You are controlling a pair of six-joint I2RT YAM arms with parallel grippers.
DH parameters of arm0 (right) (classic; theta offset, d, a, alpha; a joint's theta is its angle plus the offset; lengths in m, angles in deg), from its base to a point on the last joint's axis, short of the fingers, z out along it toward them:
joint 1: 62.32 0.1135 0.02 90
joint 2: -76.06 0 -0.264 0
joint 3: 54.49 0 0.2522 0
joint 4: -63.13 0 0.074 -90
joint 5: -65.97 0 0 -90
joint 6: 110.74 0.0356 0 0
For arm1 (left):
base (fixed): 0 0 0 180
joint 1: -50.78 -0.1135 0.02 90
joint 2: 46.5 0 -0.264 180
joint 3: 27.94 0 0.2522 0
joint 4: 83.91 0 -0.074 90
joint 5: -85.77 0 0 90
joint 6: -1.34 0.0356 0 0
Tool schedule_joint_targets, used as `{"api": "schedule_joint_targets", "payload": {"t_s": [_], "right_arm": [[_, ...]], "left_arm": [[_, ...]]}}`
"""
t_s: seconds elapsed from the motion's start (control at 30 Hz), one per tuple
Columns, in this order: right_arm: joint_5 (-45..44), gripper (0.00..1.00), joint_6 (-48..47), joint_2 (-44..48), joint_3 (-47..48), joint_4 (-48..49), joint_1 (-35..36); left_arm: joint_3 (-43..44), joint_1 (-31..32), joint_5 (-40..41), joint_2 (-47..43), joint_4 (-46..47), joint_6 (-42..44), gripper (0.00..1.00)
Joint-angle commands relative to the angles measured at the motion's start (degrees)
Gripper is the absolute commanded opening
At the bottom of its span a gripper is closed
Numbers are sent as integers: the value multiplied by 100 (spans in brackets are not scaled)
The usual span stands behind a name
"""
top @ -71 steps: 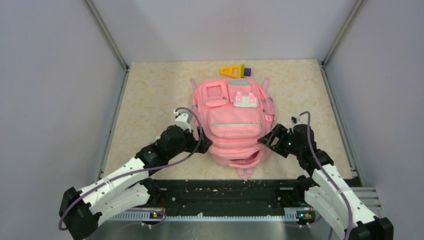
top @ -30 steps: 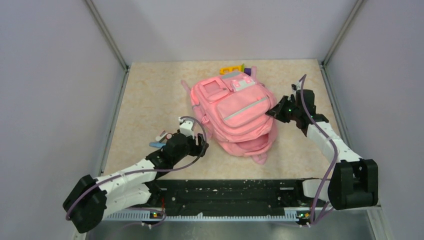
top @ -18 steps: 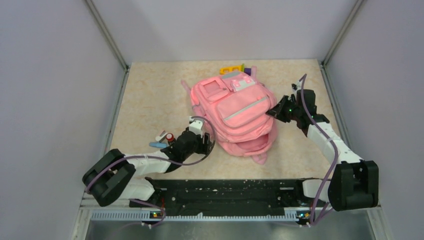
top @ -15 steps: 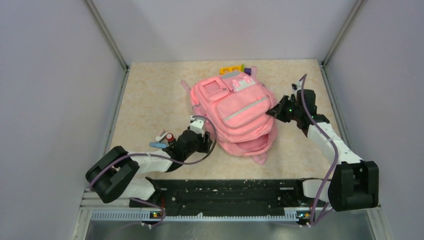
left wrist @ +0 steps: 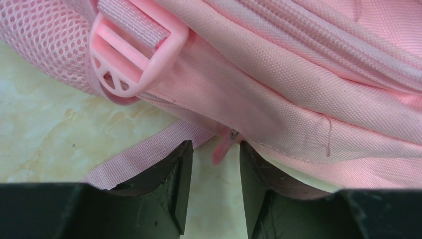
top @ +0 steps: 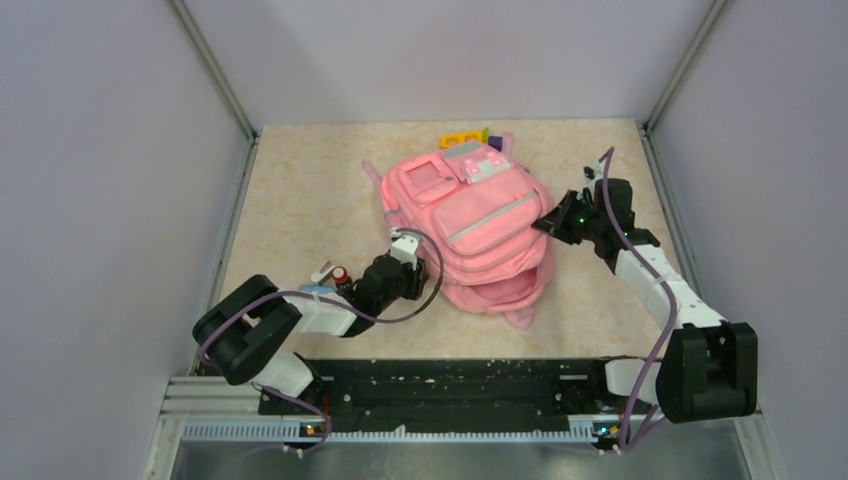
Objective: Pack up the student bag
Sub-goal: Zip the student bag at the center of the board.
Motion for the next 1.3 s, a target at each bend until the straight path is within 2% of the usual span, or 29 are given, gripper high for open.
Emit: {"api": "schedule_joint_targets", "payload": {"t_s": [0.0,0.07,0.13,0.2,0.3,0.73,0.97,1.27], "right_arm": [[-153,0,-104,215,177,746,-158],[-140,0,-102,194,170,763,-159],[-148,0,-112,185,168,769,-159],[-149,0,-118,176,160,775,-157],[-157,0,-138,159,159,789,-158],[-362,0,-3,221,-129,1165,-157],[-633,0,296,527,-615,1571,-156],[-1089,0,826,943,-1299,2171,-46]], "left_arm": [[285,-22,-50,192,320,275,45],[333,-22,-91,282,328,311,43],[355,-22,-152,351,384,329,37],[352,-22,-222,379,438,345,24],[364,-22,-262,391,392,412,0],[-50,200,-714,-177,-64,-79,0],[372,1152,-545,-488,-925,-410,0],[1199,2192,-711,-17,-473,-1603,0]]}}
